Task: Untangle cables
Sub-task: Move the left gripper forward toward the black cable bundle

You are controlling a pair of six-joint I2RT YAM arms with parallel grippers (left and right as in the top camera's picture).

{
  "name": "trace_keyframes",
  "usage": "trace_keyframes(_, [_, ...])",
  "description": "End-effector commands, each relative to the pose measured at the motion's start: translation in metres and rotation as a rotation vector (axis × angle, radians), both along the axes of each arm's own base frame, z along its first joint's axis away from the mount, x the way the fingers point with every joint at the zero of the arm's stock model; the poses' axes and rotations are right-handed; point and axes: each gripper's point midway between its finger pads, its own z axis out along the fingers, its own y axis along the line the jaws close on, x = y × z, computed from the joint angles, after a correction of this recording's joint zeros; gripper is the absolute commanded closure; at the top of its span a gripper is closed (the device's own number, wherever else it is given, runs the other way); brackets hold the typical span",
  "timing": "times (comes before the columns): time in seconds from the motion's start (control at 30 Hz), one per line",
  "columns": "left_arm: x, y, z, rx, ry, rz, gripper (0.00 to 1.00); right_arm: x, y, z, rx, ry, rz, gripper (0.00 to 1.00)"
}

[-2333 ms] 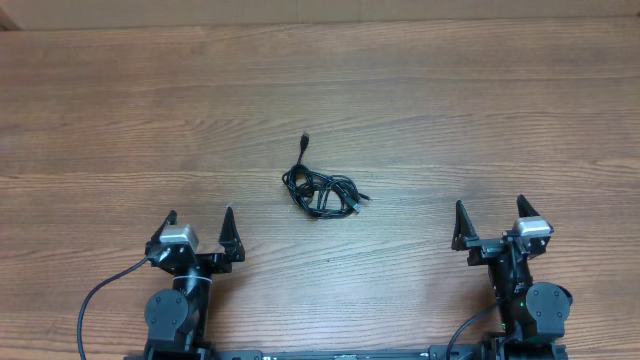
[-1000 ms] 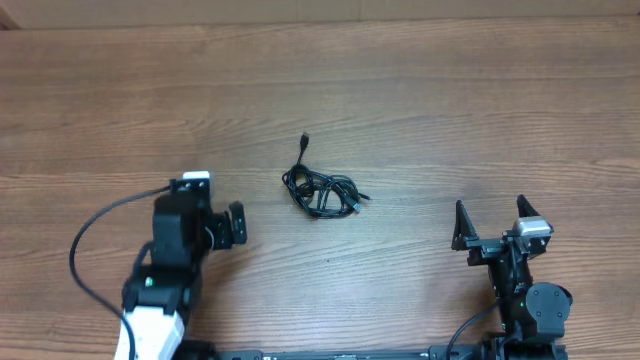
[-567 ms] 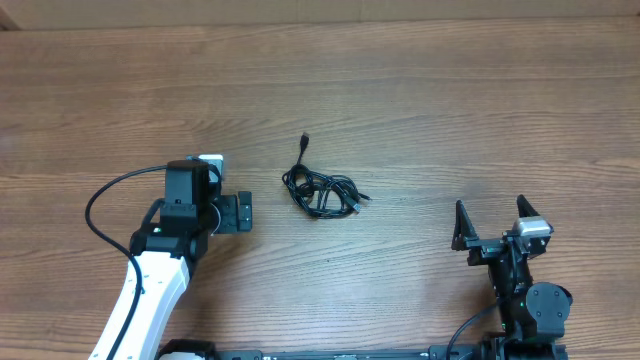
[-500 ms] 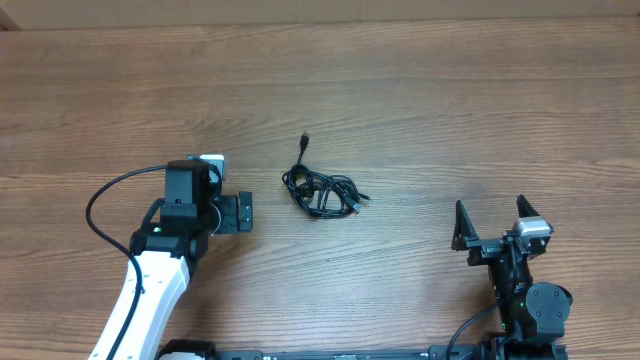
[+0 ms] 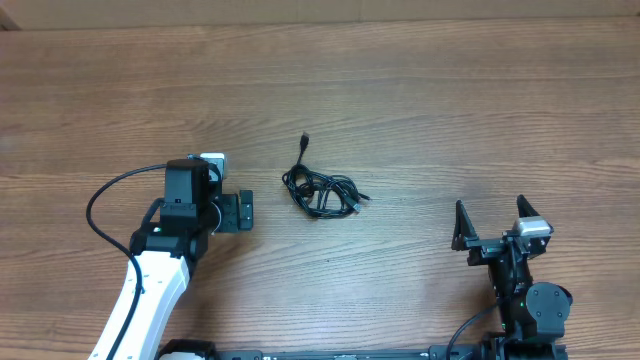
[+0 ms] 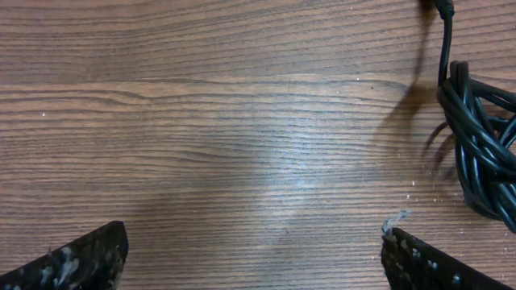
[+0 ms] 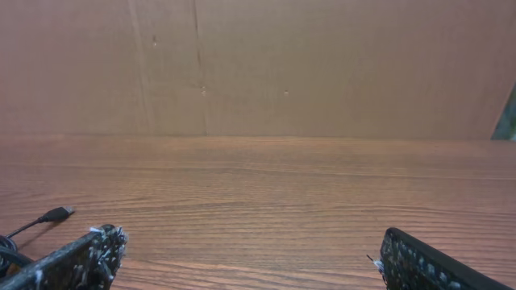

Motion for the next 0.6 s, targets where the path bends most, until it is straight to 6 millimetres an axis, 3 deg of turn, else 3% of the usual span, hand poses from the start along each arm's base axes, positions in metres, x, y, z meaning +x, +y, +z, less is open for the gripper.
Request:
trace_keyframes(0.0, [0.0083,-0.0016,0.0107,-0.006,-0.03,-0.015,0.0,0.0001,-0.001,-0.002,-0.002,-0.003,-0.003,0.0])
trace_keyframes(0.57, [0.0095,-0.0017,0.0134,-0.007,-0.034,-0.015,0.0,0.0001,-0.001,-0.002,-0.002,-0.003,-0.003,0.0])
